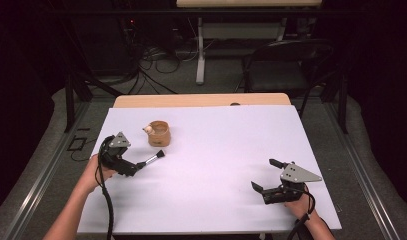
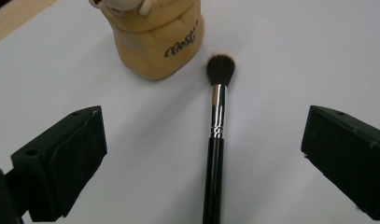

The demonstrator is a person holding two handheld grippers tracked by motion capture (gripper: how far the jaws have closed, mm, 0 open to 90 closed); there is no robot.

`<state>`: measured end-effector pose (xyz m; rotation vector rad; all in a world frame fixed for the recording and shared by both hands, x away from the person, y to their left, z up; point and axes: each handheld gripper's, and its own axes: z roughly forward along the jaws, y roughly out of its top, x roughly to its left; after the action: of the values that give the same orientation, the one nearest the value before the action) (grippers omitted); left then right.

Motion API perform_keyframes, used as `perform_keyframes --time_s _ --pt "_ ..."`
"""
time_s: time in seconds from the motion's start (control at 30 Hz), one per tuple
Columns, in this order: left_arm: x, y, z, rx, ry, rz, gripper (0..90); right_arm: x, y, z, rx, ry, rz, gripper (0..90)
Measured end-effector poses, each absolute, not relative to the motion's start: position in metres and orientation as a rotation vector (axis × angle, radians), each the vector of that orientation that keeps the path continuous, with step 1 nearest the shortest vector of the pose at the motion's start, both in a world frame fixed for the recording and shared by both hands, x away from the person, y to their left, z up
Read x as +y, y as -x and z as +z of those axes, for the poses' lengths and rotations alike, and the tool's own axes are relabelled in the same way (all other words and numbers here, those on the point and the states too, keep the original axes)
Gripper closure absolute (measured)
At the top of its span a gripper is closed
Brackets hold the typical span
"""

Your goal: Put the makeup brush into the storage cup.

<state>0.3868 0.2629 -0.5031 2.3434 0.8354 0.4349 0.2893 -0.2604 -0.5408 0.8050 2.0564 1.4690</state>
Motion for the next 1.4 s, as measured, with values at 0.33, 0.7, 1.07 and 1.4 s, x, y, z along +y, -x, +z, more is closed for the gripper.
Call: perform_keyframes --time_s 0.33,0.7,1.07,1.4 --pt "0.252 -0.400 -0.501 0.870 -2.498 0.375 0.3 -0.260 -0.289 -0.541 2.060 -0.804 1.470 0.0" --pt "0.246 -0.409 -0.501 0.891 -2.631 0.307 14.7 -0.259 -0.289 -0.542 2.058 -0.801 1.475 0.0" --pt "0.234 -0.419 -0.501 0.911 -2.740 0.246 23.4 -0.259 -0.289 -0.542 2.062 -0.802 1.471 0.0" --pt "0.224 -0.426 -0.505 0.906 -2.830 0.161 43.4 -0.260 -0.289 -0.541 2.071 -0.802 1.459 0.0"
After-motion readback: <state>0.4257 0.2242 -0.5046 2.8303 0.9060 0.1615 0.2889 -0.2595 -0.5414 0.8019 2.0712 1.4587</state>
